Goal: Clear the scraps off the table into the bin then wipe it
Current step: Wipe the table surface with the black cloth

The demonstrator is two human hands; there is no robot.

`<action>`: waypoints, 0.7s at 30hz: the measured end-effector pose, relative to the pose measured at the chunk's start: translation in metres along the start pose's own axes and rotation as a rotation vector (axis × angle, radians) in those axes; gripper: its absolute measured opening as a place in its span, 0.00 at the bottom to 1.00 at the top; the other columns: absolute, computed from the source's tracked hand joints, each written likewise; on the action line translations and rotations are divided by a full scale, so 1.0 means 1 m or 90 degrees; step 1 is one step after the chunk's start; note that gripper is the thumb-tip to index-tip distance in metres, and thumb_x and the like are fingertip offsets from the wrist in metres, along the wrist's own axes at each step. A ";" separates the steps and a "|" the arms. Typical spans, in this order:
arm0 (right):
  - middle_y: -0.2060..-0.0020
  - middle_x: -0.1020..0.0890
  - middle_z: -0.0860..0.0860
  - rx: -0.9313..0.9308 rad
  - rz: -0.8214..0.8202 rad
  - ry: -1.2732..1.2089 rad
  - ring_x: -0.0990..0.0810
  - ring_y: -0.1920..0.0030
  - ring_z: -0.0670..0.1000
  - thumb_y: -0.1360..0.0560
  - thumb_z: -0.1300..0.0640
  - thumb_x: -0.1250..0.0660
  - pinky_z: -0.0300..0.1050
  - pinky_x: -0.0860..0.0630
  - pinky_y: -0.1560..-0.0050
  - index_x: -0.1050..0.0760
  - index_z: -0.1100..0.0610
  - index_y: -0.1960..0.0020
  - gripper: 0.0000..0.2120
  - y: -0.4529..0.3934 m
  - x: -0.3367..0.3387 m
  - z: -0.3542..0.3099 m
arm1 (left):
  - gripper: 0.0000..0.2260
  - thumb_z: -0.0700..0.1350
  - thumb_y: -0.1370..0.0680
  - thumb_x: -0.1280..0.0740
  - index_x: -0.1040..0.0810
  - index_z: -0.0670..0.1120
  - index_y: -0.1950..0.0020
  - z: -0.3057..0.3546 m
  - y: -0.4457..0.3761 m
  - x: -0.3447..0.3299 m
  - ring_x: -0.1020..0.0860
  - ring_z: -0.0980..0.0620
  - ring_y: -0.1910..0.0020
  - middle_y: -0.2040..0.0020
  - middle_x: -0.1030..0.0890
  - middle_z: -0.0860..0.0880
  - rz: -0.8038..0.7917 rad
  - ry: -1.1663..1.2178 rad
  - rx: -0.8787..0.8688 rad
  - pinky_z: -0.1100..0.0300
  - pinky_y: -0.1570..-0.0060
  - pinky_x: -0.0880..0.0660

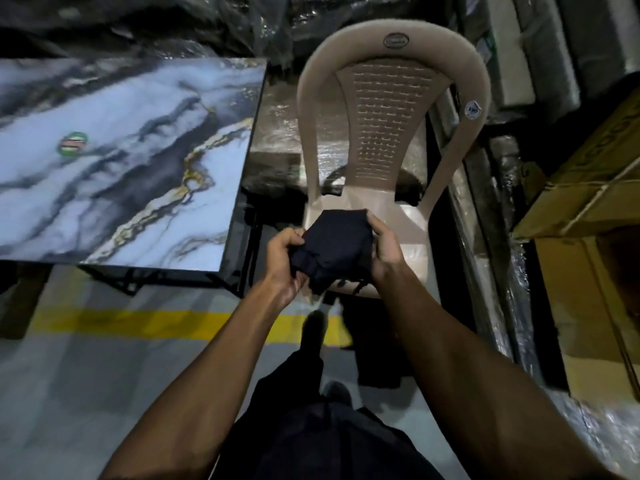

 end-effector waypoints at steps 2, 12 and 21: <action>0.48 0.16 0.61 0.044 -0.003 0.036 0.15 0.52 0.57 0.22 0.57 0.34 0.46 0.19 0.59 0.25 0.67 0.36 0.18 0.003 -0.018 -0.004 | 0.13 0.39 0.26 0.47 0.34 0.45 0.71 0.007 0.013 0.009 0.31 0.51 0.73 0.73 0.31 0.49 -0.010 0.022 -0.019 0.62 0.73 0.34; 0.48 0.17 0.60 0.192 -0.122 0.205 0.18 0.48 0.59 0.21 0.68 0.41 0.53 0.21 0.46 0.23 0.59 0.42 0.13 0.019 -0.126 0.016 | 0.15 0.49 0.16 0.45 0.27 0.44 0.58 0.059 0.032 0.067 0.21 0.51 0.72 0.63 0.19 0.46 0.083 -0.028 -0.085 0.61 0.71 0.27; 0.46 0.18 0.61 0.219 -0.227 0.341 0.18 0.50 0.58 0.22 0.67 0.40 0.52 0.21 0.44 0.22 0.60 0.42 0.12 0.020 -0.248 0.091 | 0.12 0.48 0.20 0.39 0.18 0.43 0.51 0.152 0.028 0.125 0.17 0.48 0.62 0.57 0.15 0.44 0.012 0.029 -0.061 0.56 0.57 0.19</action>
Point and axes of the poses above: each hand's wrist, its own y-axis away from the middle knuckle, its own x-axis out of the back of the hand, z = x × y, the point moved 4 cm from there along -y, towards the middle knuckle
